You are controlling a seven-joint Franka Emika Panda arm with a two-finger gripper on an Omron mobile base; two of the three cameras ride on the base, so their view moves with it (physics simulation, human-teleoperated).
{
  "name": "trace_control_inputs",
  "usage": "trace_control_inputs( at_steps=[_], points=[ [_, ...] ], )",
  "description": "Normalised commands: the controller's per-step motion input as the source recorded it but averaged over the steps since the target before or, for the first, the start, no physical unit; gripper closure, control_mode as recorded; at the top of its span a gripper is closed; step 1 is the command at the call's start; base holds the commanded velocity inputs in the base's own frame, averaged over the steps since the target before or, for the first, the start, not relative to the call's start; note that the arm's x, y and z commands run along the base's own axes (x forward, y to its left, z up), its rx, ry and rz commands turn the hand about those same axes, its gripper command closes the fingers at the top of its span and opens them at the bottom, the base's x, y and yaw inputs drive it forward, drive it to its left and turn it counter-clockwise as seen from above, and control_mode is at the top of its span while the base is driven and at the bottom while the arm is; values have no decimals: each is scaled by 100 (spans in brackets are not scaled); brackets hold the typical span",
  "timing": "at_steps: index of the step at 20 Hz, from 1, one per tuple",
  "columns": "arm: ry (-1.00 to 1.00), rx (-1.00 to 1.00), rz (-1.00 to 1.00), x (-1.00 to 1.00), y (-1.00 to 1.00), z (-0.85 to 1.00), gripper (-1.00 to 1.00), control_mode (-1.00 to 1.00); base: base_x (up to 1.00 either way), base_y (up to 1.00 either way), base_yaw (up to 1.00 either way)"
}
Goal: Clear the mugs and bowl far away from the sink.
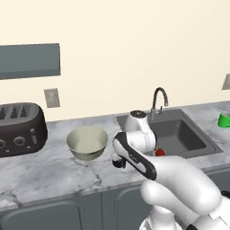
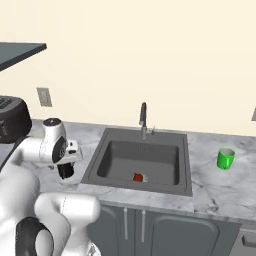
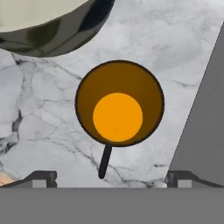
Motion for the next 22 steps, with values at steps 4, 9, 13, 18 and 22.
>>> trace_control_inputs(
  at_steps=[4, 9, 13, 18, 22],
  points=[
    [5, 0, 0, 12, 1, -1, -100, -100, 0, 0, 0],
    [3, 0, -1, -1, 6, -4, -100, -100, 0, 0, 0],
    [1, 0, -2, -10, 7, -12, -100, -100, 0, 0, 0],
    [0, 0, -2, -5, 0, -26, -100, -100, 0, 0, 0],
    [1, 0, 0, 0, 0, -34, -100, -100, 0, 0, 0]
  ],
)
